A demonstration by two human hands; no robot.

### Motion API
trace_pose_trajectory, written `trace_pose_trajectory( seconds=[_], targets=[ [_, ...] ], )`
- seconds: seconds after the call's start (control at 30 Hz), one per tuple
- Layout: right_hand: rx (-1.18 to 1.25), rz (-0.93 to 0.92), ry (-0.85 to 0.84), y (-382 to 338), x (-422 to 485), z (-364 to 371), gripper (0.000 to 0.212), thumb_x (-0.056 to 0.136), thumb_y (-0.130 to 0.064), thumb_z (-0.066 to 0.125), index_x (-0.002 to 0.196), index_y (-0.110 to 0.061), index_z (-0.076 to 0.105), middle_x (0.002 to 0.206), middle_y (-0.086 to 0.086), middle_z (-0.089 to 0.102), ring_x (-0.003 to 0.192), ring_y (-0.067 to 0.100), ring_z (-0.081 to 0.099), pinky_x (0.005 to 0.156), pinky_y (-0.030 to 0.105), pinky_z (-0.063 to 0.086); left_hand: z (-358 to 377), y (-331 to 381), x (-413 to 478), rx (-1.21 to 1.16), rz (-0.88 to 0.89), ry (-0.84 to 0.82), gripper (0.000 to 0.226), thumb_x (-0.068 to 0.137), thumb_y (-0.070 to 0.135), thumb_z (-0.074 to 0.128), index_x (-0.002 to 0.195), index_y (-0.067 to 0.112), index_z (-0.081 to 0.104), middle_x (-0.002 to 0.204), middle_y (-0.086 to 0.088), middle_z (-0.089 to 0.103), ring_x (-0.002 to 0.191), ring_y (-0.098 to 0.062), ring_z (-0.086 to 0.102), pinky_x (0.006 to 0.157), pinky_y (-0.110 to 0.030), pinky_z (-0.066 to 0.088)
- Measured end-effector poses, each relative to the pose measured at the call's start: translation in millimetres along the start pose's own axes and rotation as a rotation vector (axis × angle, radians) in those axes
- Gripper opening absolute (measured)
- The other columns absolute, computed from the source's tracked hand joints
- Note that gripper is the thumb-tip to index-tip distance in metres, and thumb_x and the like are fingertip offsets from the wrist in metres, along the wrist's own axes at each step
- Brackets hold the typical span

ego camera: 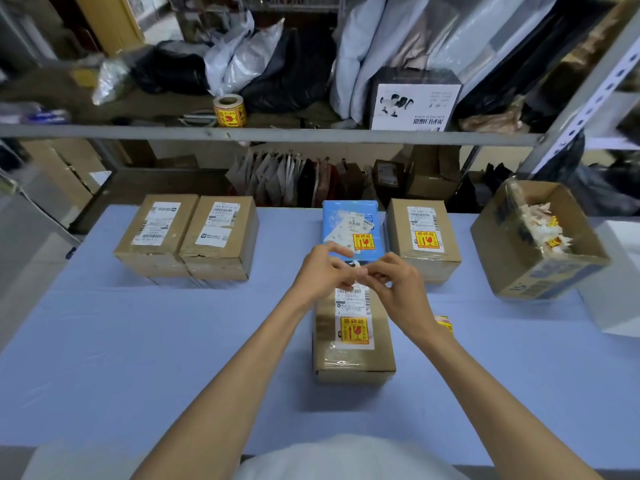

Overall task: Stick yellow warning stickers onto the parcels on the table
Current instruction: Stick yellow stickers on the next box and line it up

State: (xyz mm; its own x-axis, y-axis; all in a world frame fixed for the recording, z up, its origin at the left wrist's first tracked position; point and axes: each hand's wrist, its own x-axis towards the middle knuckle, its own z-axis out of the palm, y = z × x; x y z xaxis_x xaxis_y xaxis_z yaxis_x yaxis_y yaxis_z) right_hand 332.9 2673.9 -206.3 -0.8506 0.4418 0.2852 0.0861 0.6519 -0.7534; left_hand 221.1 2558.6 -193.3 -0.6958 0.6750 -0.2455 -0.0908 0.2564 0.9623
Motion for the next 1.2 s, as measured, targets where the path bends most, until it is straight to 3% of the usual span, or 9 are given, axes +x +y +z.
trace_pose_trajectory(
  seconds=[0.17,0.23,0.4,0.63,0.73,0.83,0.97,1.2],
  targets=[
    [0.045,0.074,0.039,1,12,-5,0.009,0.084,-0.012,0.070,0.090,-0.008,0.075,0.074,-0.003,0.062,0.068,0.009,0.059,0.061,0.016,0.044,5,12,8,0.094,0.133,0.082,0.008,0.080,0.020,0.076,0.080,0.017,0.068,0.081,-0.001,0.071,0.075,-0.012,0.069,0.065,-0.024,0.058],
    [0.109,0.126,0.063,0,15,-7,0.009,0.082,-0.010,0.072,0.091,-0.012,0.072,0.072,-0.002,0.068,0.064,0.008,0.063,0.062,0.020,0.049,6,14,12,0.137,0.154,0.104,0.009,0.080,0.020,0.076,0.077,0.019,0.067,0.085,0.001,0.071,0.077,-0.008,0.068,0.067,-0.023,0.058],
    [0.332,0.230,0.177,-5,22,-14,0.009,0.074,-0.003,0.078,0.080,-0.004,0.071,0.068,0.003,0.070,0.061,0.012,0.067,0.057,0.018,0.052,12,19,18,0.019,0.127,0.066,0.010,0.083,0.012,0.073,0.087,0.004,0.067,0.086,-0.009,0.070,0.068,-0.008,0.070,0.062,-0.021,0.057],
    [0.316,0.236,0.253,-5,21,-10,0.009,0.076,-0.002,0.076,0.085,-0.003,0.076,0.082,0.005,0.066,0.069,0.004,0.067,0.064,0.014,0.052,18,17,17,-0.064,0.110,0.085,0.010,0.084,0.011,0.071,0.089,0.003,0.066,0.072,-0.012,0.070,0.059,-0.013,0.068,0.064,-0.024,0.058],
    [0.293,0.274,0.289,-5,21,-11,0.008,0.079,-0.006,0.073,0.084,-0.013,0.073,0.077,-0.003,0.069,0.069,0.008,0.067,0.065,0.023,0.055,22,16,12,-0.153,0.112,0.060,0.009,0.082,0.006,0.072,0.087,0.001,0.067,0.077,-0.015,0.071,0.067,-0.020,0.071,0.068,-0.027,0.059],
    [0.236,0.255,0.277,-6,24,-16,0.005,0.082,-0.012,0.071,0.081,-0.017,0.072,0.071,-0.006,0.070,0.066,0.009,0.066,0.062,0.025,0.056,26,20,7,-0.209,0.105,0.048,0.014,0.082,0.002,0.071,0.093,-0.004,0.068,0.085,-0.016,0.072,0.074,-0.021,0.073,0.070,-0.025,0.059],
    [0.255,0.225,0.210,-12,26,-23,0.011,0.084,-0.021,0.071,0.093,-0.016,0.076,0.080,-0.006,0.072,0.074,0.002,0.067,0.065,0.014,0.053,26,25,10,-0.222,0.103,0.085,0.018,0.084,0.003,0.069,0.100,-0.004,0.067,0.093,-0.018,0.073,0.081,-0.021,0.073,0.075,-0.026,0.060],
    [0.327,0.208,0.134,-7,30,-24,0.006,0.083,-0.009,0.071,0.087,-0.013,0.073,0.078,0.000,0.072,0.070,0.003,0.067,0.063,0.011,0.051,21,25,14,-0.166,0.067,0.081,0.018,0.083,0.006,0.071,0.100,0.003,0.063,0.085,-0.019,0.073,0.075,-0.024,0.073,0.072,-0.030,0.060]
  ],
)
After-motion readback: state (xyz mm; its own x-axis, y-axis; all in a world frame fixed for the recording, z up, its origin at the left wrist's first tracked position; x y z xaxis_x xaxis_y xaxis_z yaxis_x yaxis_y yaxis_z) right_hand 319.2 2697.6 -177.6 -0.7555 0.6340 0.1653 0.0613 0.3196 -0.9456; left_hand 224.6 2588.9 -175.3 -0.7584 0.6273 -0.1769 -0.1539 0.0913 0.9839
